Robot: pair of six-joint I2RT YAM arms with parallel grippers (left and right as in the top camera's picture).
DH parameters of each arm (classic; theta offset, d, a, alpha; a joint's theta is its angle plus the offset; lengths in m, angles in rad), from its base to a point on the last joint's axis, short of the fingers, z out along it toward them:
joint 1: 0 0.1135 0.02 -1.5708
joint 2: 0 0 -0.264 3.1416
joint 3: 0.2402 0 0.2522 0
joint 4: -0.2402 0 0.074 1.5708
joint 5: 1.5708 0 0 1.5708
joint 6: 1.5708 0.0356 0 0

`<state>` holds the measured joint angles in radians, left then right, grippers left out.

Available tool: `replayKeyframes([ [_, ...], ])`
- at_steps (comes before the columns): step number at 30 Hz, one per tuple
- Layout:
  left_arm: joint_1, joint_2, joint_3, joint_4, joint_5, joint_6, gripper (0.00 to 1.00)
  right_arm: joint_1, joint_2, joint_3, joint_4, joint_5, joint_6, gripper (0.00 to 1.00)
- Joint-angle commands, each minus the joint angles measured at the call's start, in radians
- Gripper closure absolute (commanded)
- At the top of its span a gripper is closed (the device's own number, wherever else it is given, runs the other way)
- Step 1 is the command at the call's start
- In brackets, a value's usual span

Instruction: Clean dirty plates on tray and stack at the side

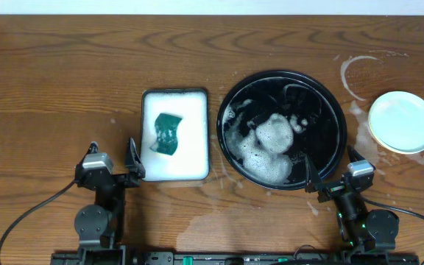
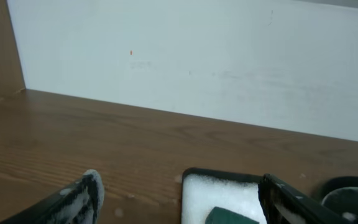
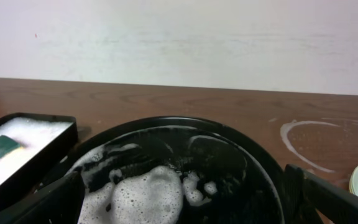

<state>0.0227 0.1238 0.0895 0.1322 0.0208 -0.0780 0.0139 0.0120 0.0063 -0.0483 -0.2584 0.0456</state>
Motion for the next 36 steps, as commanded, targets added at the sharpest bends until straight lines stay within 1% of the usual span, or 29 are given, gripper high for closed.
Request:
replayKeyframes([
  [1, 0.005, -0.045, -0.056, 0.04, 0.005, 0.006, 0.18, -0.007, -0.007, -0.001, -0.005, -0.005, 0.013, 0.01],
  [3, 0.005, -0.062, -0.083, 0.067, 0.005, 0.006, 0.18, -0.007, -0.007, -0.001, -0.005, -0.005, 0.013, 0.01],
  [11, 0.005, -0.123, -0.085, 0.03, 0.005, 0.006, 0.18, -0.007, -0.007, -0.001, -0.005, -0.005, 0.013, 0.01],
  [16, 0.005, -0.122, -0.085, -0.043, 0.005, 0.006, 0.18, -0.007, -0.007, -0.001, -0.005, -0.005, 0.013, 0.01],
  [23, 0.005, -0.122, -0.085, -0.196, 0.005, 0.008, 0.18, -0.007, -0.007, -0.001, -0.005, -0.005, 0.013, 0.01],
  [25, 0.004, -0.122, -0.085, -0.203, 0.006, 0.007, 0.18, -0.007, -0.007, -0.001, -0.005, -0.005, 0.013, 0.01],
  [36, 0.004, -0.122, -0.085, -0.204, 0.006, 0.118, 0.18, -0.007, -0.007, -0.001, -0.005, -0.005, 0.013, 0.01],
])
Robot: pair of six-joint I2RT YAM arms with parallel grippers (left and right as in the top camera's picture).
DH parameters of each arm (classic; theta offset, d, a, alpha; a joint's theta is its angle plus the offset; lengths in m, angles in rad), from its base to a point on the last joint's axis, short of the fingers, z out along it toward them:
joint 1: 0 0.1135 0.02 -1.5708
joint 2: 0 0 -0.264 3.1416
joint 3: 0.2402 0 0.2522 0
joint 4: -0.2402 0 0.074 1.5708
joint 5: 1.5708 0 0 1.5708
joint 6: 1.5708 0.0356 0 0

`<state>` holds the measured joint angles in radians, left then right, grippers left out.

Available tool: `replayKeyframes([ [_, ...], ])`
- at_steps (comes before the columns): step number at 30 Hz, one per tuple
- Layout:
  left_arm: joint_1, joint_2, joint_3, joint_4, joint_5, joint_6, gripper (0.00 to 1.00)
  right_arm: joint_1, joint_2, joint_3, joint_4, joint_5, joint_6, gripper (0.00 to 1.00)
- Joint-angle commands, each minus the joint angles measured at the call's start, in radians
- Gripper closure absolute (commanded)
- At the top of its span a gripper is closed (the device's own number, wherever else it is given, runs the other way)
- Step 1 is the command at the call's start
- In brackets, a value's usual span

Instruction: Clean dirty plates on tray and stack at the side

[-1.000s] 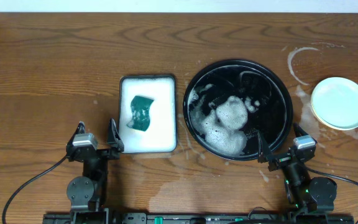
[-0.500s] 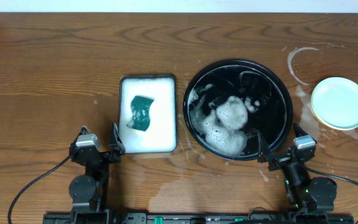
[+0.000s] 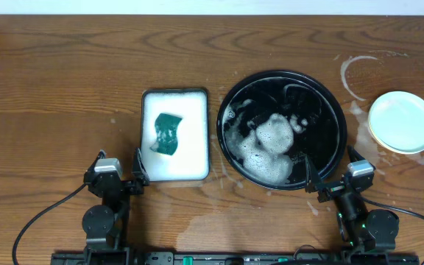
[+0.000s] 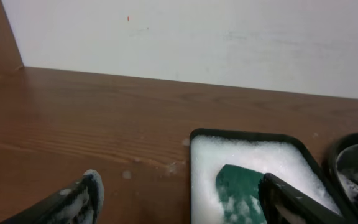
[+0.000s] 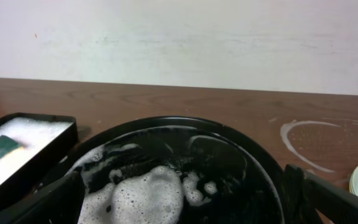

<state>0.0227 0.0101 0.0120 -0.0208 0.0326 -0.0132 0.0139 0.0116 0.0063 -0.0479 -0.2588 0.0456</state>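
Observation:
A round black tray (image 3: 336,110) holds dark water and a heap of white foam (image 3: 269,146); no plate shows clearly in it. One clean white plate (image 3: 402,121) sits on the table at the far right. A green sponge (image 3: 168,134) lies in the foam of a rectangular black tray (image 3: 175,93). My left gripper (image 3: 118,158) stands open at that tray's near left corner, with foam on its left finger (image 4: 86,194). My right gripper (image 3: 330,165) is open and empty at the round tray's near rim (image 5: 166,121).
Wet rings and soap splashes (image 3: 359,70) mark the wood between the round tray and the white plate. A puddle (image 3: 219,221) lies near the front edge between the arms. A white wall (image 5: 179,37) closes off the table's far side.
My left gripper has shifted a little to the right and toward the front edge, and its camera now sees more of the sponge tray. The right gripper, tray, foam and plate are unchanged.

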Motion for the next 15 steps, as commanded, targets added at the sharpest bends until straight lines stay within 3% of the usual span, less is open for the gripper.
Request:
replayKeyframes([
  [1, 0.004, -0.008, -0.008, -0.051, -0.006, 0.059, 0.18, -0.007, -0.006, -0.001, -0.005, -0.004, 0.013, 0.01],
  [15, 0.004, -0.008, -0.008, -0.05, 0.001, 0.113, 0.18, -0.007, -0.006, -0.001, -0.005, -0.004, 0.013, 0.01],
])
